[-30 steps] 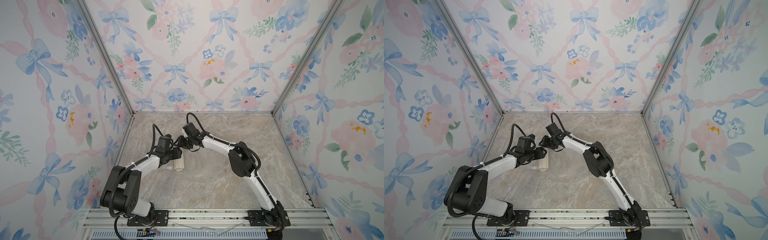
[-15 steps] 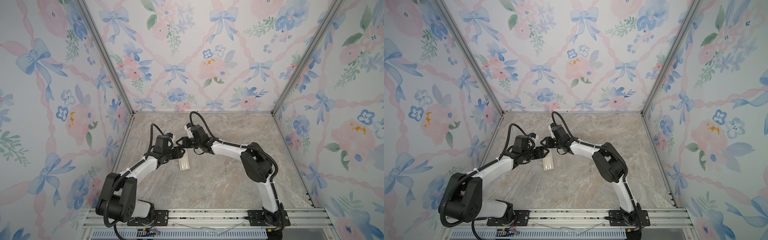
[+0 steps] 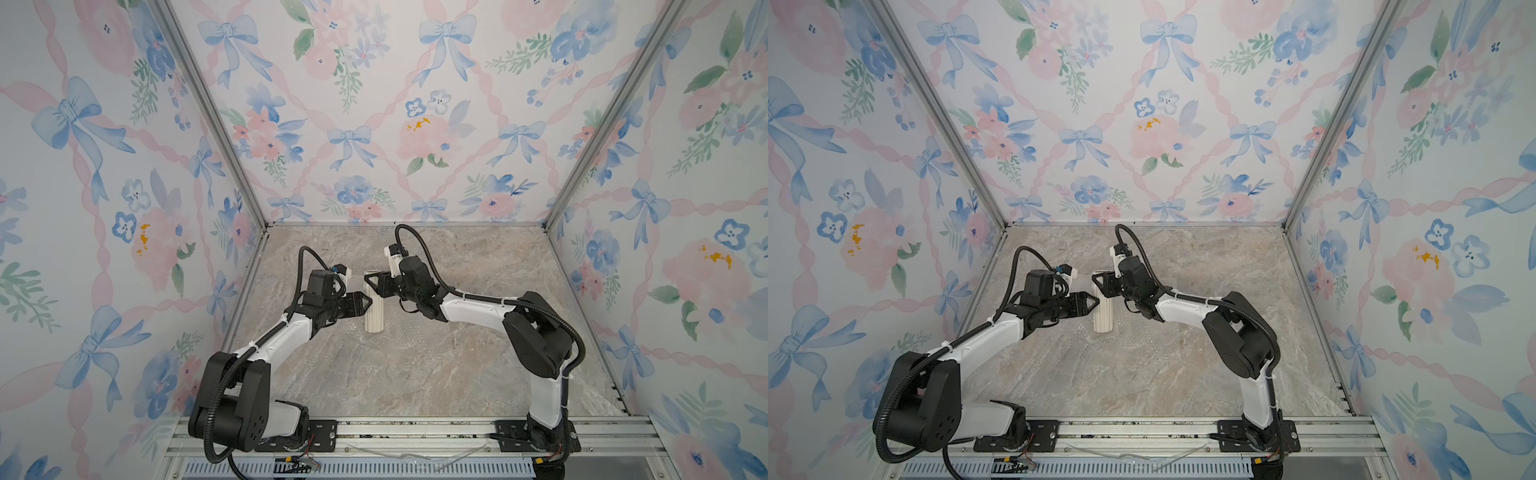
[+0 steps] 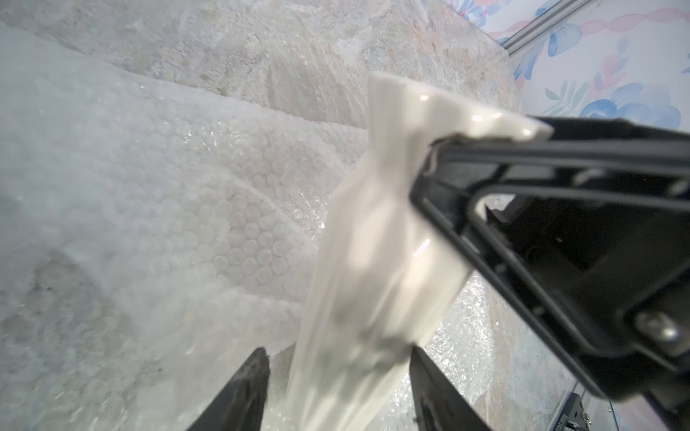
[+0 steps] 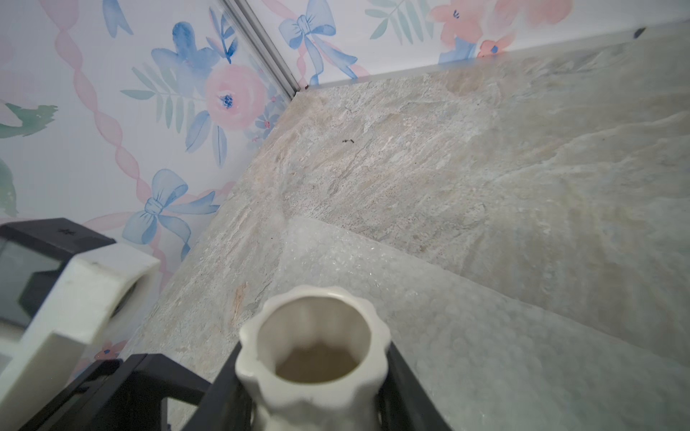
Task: Unwrap the vase from the bubble wrap
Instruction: Pick up the vase from the bubble wrap, then move the bubble wrap to the center of the board.
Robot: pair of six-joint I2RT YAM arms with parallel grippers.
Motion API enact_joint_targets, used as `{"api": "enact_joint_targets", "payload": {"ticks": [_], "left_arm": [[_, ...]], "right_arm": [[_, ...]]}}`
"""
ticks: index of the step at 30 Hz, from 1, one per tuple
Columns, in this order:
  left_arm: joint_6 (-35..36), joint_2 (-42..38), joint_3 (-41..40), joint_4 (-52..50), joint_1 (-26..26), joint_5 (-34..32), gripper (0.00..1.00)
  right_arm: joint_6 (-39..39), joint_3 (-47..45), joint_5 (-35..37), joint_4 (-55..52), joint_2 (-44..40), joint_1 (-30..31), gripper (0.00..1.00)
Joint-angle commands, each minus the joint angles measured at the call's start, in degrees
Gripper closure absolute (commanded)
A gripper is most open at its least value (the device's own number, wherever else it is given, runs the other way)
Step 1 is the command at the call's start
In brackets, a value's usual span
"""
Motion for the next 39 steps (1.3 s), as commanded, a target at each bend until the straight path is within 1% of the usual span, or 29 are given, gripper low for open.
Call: {"api": "enact_joint_targets", "payload": {"ticks": [1,8,11,15,18,21,25,27,30,33,35,37,39], "left_arm": [[0.34,-1.64,-0.81,-1.2,1.12,-0.42,0.38],[-0.19,-2.17,-1.16,-0.78,2.08,0.21,0.38],[-0.27,-2.05,-1.15,-0.68,2.31,0.21,0.38],[-0.51,-1.52,-1.46,-0.02,2.37,0.39,0.39],[-0.86,-1.07,-1.51,0.56,2.32,0.74,0.39],[-1.15,-0.98,-1.42,0.72,2.34,0.33,0.39],[-1.5,-0.81,-0.89,0.78,2.34,0.11,0.4],[-1.67,-0.59,-0.66,0.98,2.1,0.21,0.4],[-2.21,-0.14,0.18,1.61,0.37,-0.31,0.41],[-3.76,1.66,1.04,4.35,-4.18,-0.88,0.41],[-3.92,5.1,5.03,5.1,-8.23,-1.6,0.41],[-3.54,10.47,8.74,5.16,-12.28,-1.68,0.44],[-3.42,15.66,11.91,5.15,-14.42,-2.05,0.47]], "right_arm": [[-4.46,-2.26,4.21,6.52,-4.7,-0.29,1.0],[-9.96,-8.83,9.58,9.65,-12.45,0.21,1.0],[-14.37,-12.03,13.79,10.9,-16.55,1.09,1.0],[-19.35,-15.57,17.11,11.26,-21.81,1.85,1.0],[-22.77,-17.63,20.7,10.68,-25.04,2.49,1.0],[-26.39,-20.11,25.79,10.03,-28.88,3.33,1.0],[-30.18,-22.75,33.48,5.55,-34.85,3.27,1.0],[-30.83,-24.2,35.85,2.88,-37.51,2.5,1.0],[-29.51,-27.26,37.39,-0.1,-41.5,0.29,1.0],[-28.06,-31.01,38.05,-1.52,-45.49,-1.17,1.0],[-27.11,-32.73,38.15,-2.91,-47.88,-1.25,1.0],[-25.68,-34.38,37.76,-4.65,-50.74,-1.06,1.0],[-24.98,-35.6,37.27,-6.73,-53.56,-0.31,1.0]]}}
